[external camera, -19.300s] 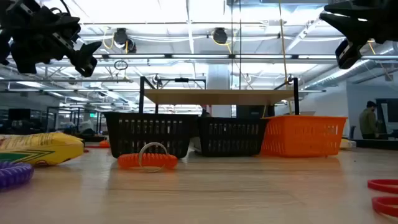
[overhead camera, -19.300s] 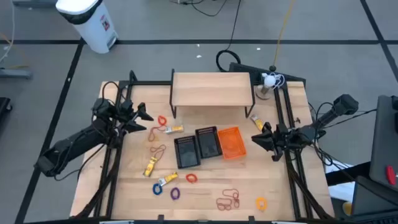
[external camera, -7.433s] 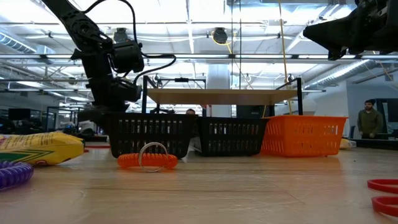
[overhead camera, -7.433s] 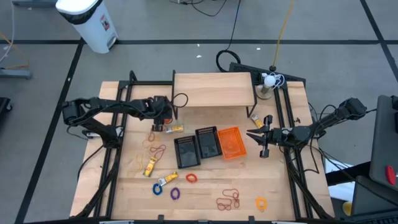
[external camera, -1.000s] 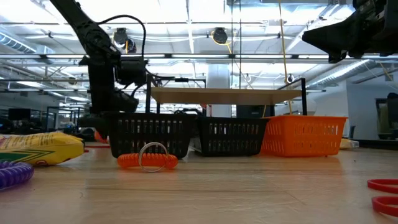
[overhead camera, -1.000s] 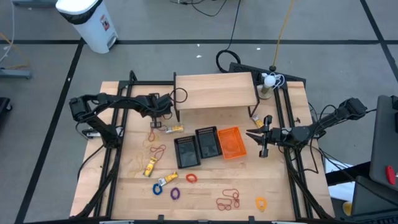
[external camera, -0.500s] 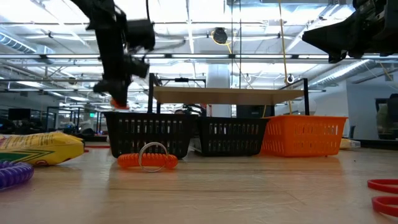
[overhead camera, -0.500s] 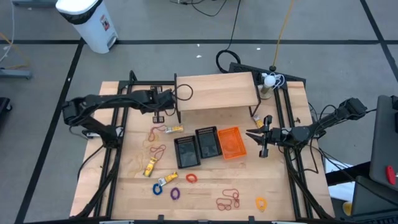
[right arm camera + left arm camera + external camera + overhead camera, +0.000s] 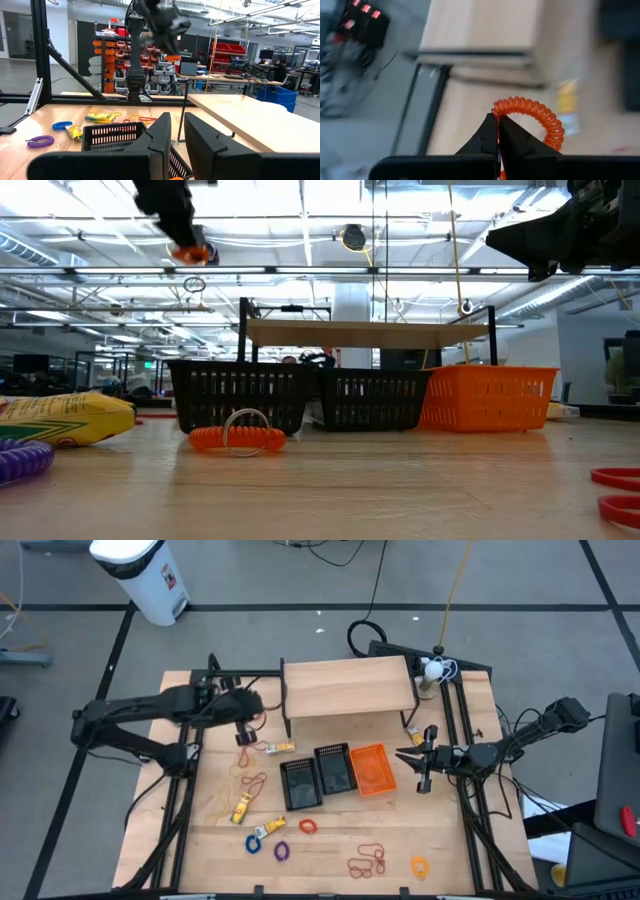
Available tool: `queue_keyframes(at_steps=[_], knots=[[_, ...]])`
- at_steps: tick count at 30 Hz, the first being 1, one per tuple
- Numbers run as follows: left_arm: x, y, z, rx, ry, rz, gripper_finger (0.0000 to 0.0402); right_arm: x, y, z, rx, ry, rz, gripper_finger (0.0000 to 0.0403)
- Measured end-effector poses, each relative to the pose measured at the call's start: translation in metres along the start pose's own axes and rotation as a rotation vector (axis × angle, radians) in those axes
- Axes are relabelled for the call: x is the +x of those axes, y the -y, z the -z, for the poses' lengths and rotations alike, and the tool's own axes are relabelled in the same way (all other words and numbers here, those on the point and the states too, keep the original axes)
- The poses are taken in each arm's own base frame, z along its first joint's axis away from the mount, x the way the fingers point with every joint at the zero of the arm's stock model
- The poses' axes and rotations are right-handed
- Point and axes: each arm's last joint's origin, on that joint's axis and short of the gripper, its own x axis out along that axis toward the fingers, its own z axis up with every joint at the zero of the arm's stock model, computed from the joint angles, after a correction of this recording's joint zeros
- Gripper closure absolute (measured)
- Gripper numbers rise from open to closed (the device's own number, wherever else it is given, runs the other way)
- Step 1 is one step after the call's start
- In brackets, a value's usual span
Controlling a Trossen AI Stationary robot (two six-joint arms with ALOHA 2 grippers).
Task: Pick & Place Office Desk Supplies
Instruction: Put the top orange spiral keychain into the left black bin
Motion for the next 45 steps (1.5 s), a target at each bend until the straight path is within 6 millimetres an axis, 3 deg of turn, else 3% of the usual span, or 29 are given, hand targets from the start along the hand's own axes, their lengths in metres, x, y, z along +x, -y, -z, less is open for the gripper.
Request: queue_keyframes(at_steps=[5, 11, 17, 22, 30, 38, 45], knots=[[-0.029, 0.029, -0.009, -0.097, 0.238, 0.118, 0.0401, 0.000, 0.000, 0.000, 0.030, 0.002, 0.000, 0.0358], [-0.050, 0.083, -0.023, -0.087, 0.553, 0.211, 0.0401, 0.000, 0.000, -0.001, 0.071, 0.007, -0.008, 0.0358], [-0.035, 0.150, -0.016, 0.014, 0.661, 0.066, 0.0401, 0.000, -0.001, 0.000, 0.075, 0.007, -0.034, 0.0358], [-0.021, 0.184, 0.003, 0.058, 0.635, -0.117, 0.0402, 0.003, -0.005, 0.011, 0.040, -0.100, -0.042, 0.0358], [-0.010, 0.183, 0.017, 0.044, 0.564, -0.132, 0.0401, 0.019, -0.017, 0.015, -0.005, -0.264, -0.047, 0.0358], [0.010, 0.167, 0.022, 0.008, 0.438, -0.196, 0.0402, 0.023, -0.020, 0.019, 0.039, -0.282, -0.039, 0.0358], [0.029, 0.156, 0.019, -0.080, 0.369, -0.110, 0.0401, 0.024, -0.020, 0.016, 0.053, -0.244, -0.040, 0.0358]])
